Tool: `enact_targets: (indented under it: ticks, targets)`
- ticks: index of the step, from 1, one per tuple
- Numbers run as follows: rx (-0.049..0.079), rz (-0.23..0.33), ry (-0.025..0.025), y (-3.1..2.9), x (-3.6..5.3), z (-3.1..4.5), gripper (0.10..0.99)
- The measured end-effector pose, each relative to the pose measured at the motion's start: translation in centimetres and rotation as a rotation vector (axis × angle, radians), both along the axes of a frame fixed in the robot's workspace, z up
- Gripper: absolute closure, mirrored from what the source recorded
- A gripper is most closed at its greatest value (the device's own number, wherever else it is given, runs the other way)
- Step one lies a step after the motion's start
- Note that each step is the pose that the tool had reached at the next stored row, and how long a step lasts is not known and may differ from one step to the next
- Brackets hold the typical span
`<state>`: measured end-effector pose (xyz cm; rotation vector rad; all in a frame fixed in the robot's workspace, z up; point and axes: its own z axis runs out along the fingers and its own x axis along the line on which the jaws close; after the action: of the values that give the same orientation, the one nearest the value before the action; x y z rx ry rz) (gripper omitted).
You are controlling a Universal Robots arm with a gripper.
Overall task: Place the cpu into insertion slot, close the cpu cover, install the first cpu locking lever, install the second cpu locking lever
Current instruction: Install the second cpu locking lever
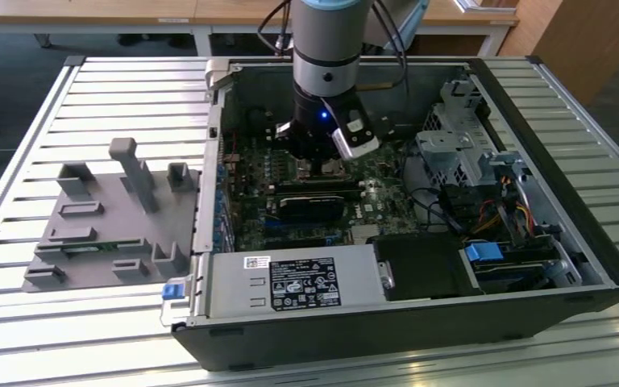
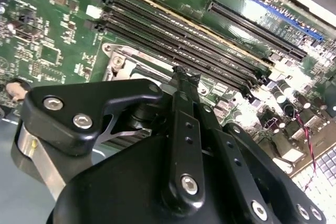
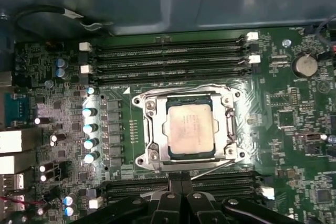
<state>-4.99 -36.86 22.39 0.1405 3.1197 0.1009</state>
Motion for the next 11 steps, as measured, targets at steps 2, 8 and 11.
enact_targets:
  ticks: [2,8,11]
  targets:
    - [0.01,0.0,0.0,-0.09,-0.21,-0.09,0.98]
    - [0.043,0.0,-0.0001,-0.97,-0.68,-0.22,0.98]
    - [0.052,0.0,0.0,-1.13,-1.0,-0.39,0.98]
